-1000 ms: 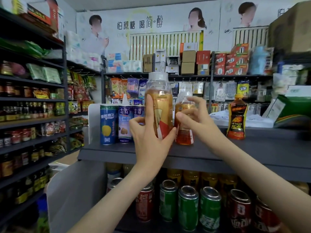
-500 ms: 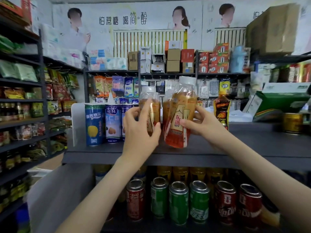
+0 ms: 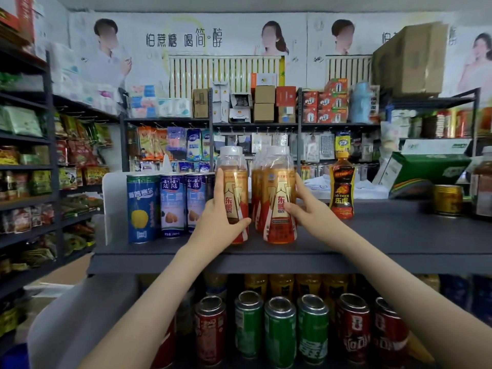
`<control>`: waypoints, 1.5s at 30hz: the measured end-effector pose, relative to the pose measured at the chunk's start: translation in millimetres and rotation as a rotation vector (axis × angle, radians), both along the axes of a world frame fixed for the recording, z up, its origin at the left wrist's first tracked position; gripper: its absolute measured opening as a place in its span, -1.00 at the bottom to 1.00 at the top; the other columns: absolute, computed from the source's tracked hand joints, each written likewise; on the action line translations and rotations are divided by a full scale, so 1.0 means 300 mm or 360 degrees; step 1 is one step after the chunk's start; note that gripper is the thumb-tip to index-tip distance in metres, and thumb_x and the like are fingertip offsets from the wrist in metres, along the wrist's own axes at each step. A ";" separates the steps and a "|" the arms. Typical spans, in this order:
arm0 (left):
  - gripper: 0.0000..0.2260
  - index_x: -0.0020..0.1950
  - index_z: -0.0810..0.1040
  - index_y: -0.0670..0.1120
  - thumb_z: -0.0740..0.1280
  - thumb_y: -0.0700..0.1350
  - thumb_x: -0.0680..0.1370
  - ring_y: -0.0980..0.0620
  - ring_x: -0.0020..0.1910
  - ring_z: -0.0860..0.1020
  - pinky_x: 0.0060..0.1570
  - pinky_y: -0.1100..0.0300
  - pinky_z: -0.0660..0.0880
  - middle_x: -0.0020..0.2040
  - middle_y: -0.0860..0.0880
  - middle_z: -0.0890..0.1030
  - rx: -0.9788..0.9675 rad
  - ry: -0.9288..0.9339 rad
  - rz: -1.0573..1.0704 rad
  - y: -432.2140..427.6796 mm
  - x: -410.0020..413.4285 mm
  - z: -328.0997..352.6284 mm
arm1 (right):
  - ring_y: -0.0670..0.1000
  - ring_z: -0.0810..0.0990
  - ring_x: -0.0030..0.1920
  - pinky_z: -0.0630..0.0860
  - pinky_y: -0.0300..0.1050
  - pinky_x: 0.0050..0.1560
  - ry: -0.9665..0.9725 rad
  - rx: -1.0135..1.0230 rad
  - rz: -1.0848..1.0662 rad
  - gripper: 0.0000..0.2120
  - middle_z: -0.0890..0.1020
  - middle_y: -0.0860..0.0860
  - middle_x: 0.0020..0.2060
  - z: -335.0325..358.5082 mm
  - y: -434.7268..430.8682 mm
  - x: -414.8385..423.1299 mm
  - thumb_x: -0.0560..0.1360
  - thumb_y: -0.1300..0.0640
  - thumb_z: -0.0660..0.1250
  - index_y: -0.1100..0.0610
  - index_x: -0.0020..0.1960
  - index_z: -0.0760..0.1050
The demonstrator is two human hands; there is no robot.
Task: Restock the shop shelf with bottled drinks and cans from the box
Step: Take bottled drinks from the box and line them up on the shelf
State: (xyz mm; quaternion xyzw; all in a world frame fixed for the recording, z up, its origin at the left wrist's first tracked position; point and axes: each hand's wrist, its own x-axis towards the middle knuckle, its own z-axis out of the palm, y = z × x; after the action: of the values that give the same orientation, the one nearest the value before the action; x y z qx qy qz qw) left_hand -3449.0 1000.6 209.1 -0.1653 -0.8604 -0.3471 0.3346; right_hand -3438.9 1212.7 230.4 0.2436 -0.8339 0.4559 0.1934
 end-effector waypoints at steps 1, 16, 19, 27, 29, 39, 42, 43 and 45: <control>0.03 0.28 -0.51 0.40 0.44 0.02 0.47 -0.11 0.31 0.42 0.29 -0.02 0.34 0.36 -0.17 0.40 0.0003 -0.0003 -0.0005 0.002 -0.003 0.000 | -0.07 0.43 0.27 0.34 -0.14 0.31 0.0053 0.0038 -0.0019 -0.26 0.32 -0.16 0.31 -0.007 -0.009 0.004 0.61 0.13 0.20 -0.14 0.52 -0.27; 0.05 0.37 -0.47 0.37 0.45 0.01 0.46 -0.17 0.31 0.42 0.30 -0.14 0.37 0.37 -0.20 0.35 0.0034 -0.0029 -0.0110 0.012 -0.015 -0.010 | -0.20 0.17 0.28 0.25 -0.27 0.24 0.0362 0.0413 -0.0161 0.15 -0.06 -0.04 0.49 -0.054 -0.101 -0.022 0.43 0.16 0.47 -0.27 0.37 -0.50; 0.05 0.39 -0.46 0.35 0.45 0.01 0.46 -0.17 0.33 0.40 0.31 -0.15 0.36 0.39 -0.20 0.32 0.0027 -0.0025 -0.0134 0.008 -0.016 -0.012 | -0.03 0.07 0.47 0.23 -0.07 0.39 0.0323 0.0431 -0.0146 0.16 -0.17 0.01 0.51 -0.046 -0.103 -0.023 0.44 0.19 0.45 -0.28 0.34 -0.55; -0.10 0.44 -0.30 0.31 0.40 -0.05 0.52 -0.12 0.54 -0.08 0.45 -0.02 0.09 0.52 -0.01 -0.39 -0.0370 0.0214 -0.0109 -0.013 0.015 -0.019 | 0.08 -0.23 0.53 0.07 0.07 0.47 0.0270 0.0506 -0.0214 0.16 -0.37 0.01 0.50 -0.041 -0.092 -0.012 0.44 0.17 0.45 -0.27 0.32 -0.57; -0.15 0.51 -0.23 0.22 0.39 -0.07 0.53 -0.13 0.55 -0.09 0.45 -0.02 0.09 0.52 -0.05 -0.40 -0.0409 0.0247 -0.0093 -0.009 0.014 -0.027 | 0.07 -0.38 0.49 -0.08 0.11 0.50 0.0312 0.0577 -0.0330 0.15 -0.46 0.00 0.45 -0.041 -0.103 -0.007 0.43 0.14 0.47 -0.21 0.33 -0.56; -0.38 0.55 0.16 -0.02 0.33 -0.01 0.55 -0.25 0.49 0.18 0.43 -0.23 0.05 0.50 -0.25 0.24 -0.0655 0.0413 0.0355 -0.016 0.106 -0.091 | 0.04 -0.23 0.53 -0.18 -0.14 0.45 0.0687 0.0874 -0.0621 -0.22 -0.18 0.04 0.55 -0.089 -0.148 0.089 0.54 0.12 0.28 0.09 0.57 -0.16; -0.42 0.51 0.26 -0.06 0.34 -0.05 0.52 -0.26 0.43 0.30 0.40 -0.26 0.10 0.40 -0.27 0.38 -0.0630 0.0397 0.0416 -0.038 0.190 -0.148 | 0.07 0.02 0.52 -0.03 -0.17 0.47 0.0789 0.0675 -0.0509 -0.37 0.10 0.12 0.52 -0.129 -0.191 0.156 0.55 0.19 0.25 0.16 0.54 0.06; -0.43 0.50 0.29 -0.07 0.34 -0.04 0.51 -0.26 0.42 0.31 0.40 -0.28 0.09 0.39 -0.26 0.40 -0.0597 0.0386 0.0427 -0.047 0.226 -0.174 | 0.04 0.10 0.49 0.02 -0.23 0.45 0.0799 0.0619 -0.0406 -0.42 0.19 0.11 0.49 -0.154 -0.208 0.186 0.55 0.20 0.24 0.16 0.52 0.14; -0.45 0.50 0.28 -0.05 0.29 -0.02 0.53 -0.23 0.46 0.25 0.42 -0.26 0.02 0.41 -0.22 0.38 -0.0487 0.0302 0.0422 -0.069 0.317 -0.238 | -0.03 0.21 0.44 0.04 -0.39 0.38 0.0802 0.0557 -0.0155 -0.50 0.32 0.05 0.41 -0.224 -0.248 0.259 0.56 0.23 0.23 0.14 0.47 0.24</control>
State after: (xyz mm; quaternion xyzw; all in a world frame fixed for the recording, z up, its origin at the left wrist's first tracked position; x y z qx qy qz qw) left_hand -3353.8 979.9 137.7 -0.1316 -0.8819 -0.1484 0.4277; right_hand -3361.3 1138.3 163.3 0.3382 -0.8363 0.2208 0.3708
